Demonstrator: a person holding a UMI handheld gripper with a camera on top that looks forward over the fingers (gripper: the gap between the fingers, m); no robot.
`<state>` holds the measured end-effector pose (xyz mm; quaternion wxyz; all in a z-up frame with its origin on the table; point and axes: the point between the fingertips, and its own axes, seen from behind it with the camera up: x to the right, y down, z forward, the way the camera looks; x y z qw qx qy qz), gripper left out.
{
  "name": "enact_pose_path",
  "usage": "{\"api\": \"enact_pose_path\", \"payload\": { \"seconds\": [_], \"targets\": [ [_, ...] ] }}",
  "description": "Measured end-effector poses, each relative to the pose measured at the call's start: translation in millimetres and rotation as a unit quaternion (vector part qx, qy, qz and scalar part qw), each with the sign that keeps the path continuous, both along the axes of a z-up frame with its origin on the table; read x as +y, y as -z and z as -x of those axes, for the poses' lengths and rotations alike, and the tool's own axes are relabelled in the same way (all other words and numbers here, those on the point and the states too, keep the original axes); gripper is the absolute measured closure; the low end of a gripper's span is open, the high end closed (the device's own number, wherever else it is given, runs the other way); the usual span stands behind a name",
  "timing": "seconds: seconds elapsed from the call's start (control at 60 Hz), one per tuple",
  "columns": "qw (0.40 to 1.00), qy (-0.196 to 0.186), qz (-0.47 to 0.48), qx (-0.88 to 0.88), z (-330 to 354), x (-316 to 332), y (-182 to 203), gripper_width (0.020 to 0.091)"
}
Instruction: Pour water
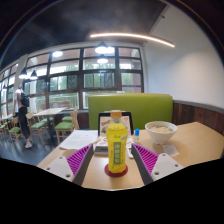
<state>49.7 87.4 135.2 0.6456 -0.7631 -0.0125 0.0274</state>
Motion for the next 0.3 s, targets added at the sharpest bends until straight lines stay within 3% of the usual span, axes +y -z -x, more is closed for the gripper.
{"api": "enact_pose_path", "payload": {
  "seconds": [0.3],
  "targets": [
    [0.999,-0.020,-0.019,0.016,54.2,-177.6,-53.3,0.0275]
  ]
}}
